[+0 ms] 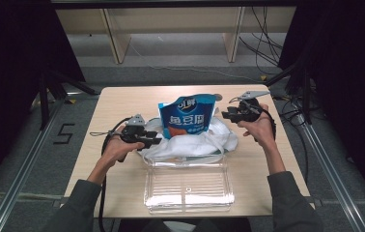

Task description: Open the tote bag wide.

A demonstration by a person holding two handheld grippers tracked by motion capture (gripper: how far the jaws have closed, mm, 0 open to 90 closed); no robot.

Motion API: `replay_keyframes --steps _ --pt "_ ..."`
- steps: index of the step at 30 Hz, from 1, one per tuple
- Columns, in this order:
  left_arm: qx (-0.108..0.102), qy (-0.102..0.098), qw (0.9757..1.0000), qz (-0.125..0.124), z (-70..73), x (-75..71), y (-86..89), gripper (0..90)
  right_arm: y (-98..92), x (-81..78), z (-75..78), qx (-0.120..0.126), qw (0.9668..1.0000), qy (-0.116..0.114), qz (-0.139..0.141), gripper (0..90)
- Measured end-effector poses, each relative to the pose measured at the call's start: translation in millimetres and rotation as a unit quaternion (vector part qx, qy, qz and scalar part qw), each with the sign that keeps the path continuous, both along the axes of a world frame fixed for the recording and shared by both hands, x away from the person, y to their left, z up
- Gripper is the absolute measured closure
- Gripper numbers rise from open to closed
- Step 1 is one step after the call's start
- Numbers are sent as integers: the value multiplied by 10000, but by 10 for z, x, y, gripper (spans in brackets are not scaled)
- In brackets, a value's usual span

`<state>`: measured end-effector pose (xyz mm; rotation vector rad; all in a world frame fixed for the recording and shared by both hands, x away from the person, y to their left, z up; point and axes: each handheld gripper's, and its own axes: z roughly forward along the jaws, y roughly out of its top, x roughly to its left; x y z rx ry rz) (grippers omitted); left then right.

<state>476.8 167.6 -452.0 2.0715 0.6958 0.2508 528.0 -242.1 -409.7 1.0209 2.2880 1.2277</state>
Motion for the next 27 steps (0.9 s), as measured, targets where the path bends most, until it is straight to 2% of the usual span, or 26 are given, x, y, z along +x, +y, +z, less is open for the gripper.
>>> replay_keyframes --steps 1,2,4,6,9,10,13,14,15,16,18,19,21,22,23,24,25,26,27 --pt "0 0 10000 0 0 0 0 595 0 -24 27 12 10000 35 29 599" --pt "19 -90 10000 39 44 -39 22 581 -6 -39 53 -14 10000 -13 93 583" --pt "39 -126 9999 109 60 -69 31 561 -4 -56 71 -31 9999 -45 147 558" --pt "83 -157 9997 173 74 -137 47 505 33 -117 125 -49 9998 104 167 516" --pt "-18 -128 9995 291 88 -252 83 423 67 -182 230 -233 9992 102 310 455" --pt "-31 -223 9987 464 110 -322 118 406 84 -196 235 -214 9993 74 302 444" --pt "-48 -254 9981 561 121 -406 159 371 100 -237 271 -263 9988 152 386 429" --pt "-73 -253 9977 624 120 -458 187 360 115 -247 276 -232 9989 97 388 415" --pt "-82 -242 9975 651 115 -496 211 349 117 -246 290 -261 9988 -24 415 408" --pt "-68 -183 9975 674 92 -564 249 330 118 -258 317 -250 9986 72 455 387" --pt "-64 -127 9972 729 69 -615 277 325 127 -265 318 -221 9988 46 424 384" --pt "-52 -117 9970 764 47 -650 304 315 129 -291 351 -265 9985 142 468 369" --pt "-44 -31 9961 885 -23 -742 358 309 141 -294 354 -250 9986 70 463 355" --pt "-44 -31 9961 885 -23 -742 358 305 134 -292 363 -294 9985 56 458 352" --pt "17 -77 9964 841 -58 -765 386 305 134 -292 363 -294 9985 56 458 352" --pt "235 -110 9966 780 -70 -792 424 303 145 -304 381 -302 9984 18 469 346" --pt "215 -104 9962 837 -91 -816 426 303 145 -304 381 -302 9984 18 469 346" --pt "281 -78 9963 805 -115 -844 460 300 152 -314 388 -310 9983 45 481 344" --pt "189 -22 9959 884 -139 -872 463 294 157 -320 401 -384 9977 55 563 341"
